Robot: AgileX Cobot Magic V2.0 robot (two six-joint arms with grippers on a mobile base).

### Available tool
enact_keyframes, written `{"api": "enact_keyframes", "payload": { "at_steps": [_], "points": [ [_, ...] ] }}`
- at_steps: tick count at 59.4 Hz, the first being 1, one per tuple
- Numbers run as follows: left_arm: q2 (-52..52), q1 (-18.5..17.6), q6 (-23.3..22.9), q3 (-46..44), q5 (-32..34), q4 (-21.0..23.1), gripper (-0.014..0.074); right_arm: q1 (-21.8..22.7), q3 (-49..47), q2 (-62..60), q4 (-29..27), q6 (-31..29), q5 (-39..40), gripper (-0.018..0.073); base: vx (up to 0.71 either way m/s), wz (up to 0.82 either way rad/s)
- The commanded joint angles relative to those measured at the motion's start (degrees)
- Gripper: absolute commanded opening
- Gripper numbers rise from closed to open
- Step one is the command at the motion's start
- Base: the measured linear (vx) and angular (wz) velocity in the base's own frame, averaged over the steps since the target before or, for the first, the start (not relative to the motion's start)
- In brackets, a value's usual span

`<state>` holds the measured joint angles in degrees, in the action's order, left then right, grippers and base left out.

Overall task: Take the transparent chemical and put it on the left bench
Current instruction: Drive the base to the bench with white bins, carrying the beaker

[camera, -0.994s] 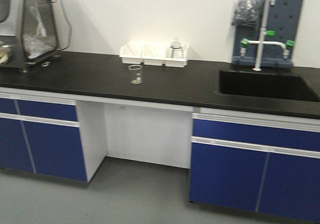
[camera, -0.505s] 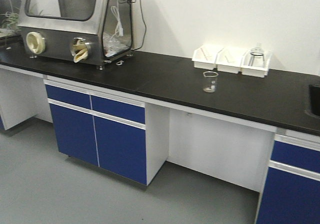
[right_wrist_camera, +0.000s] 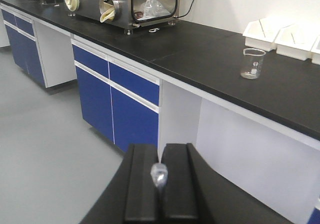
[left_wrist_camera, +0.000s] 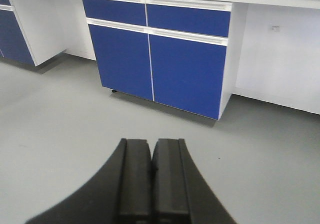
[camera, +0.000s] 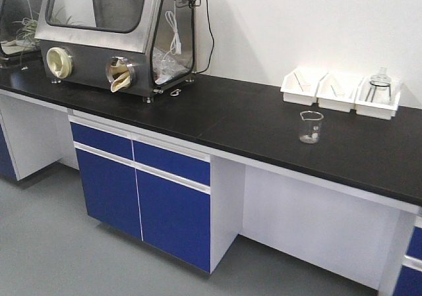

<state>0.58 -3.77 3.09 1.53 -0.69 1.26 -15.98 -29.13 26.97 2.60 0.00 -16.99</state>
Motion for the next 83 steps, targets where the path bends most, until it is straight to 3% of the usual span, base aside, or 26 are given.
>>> {"api": "enact_keyframes", "payload": {
  "at_steps": [1,53,83],
  "points": [
    [1.1,-0.1,-0.45,0.93,4.49,0.04,-0.0004,0.09,-1.79,0.18,0.32,-0.36,4.62,-0.0003,0.37,0.09],
    [1.1,-0.1,-0.45,0.93,4.49,0.04,-0.0004,0.09,-1.79,0.18,0.32,-0.36,4.62,-0.0003,0.39,0.17],
    [1.1,-0.1,-0.45,0.93,4.49,0.04,-0.0004,0.09,-1.79,0.18,0.32,-0.36,4.62,-0.0003,0.37,-0.41]
  ]
}}
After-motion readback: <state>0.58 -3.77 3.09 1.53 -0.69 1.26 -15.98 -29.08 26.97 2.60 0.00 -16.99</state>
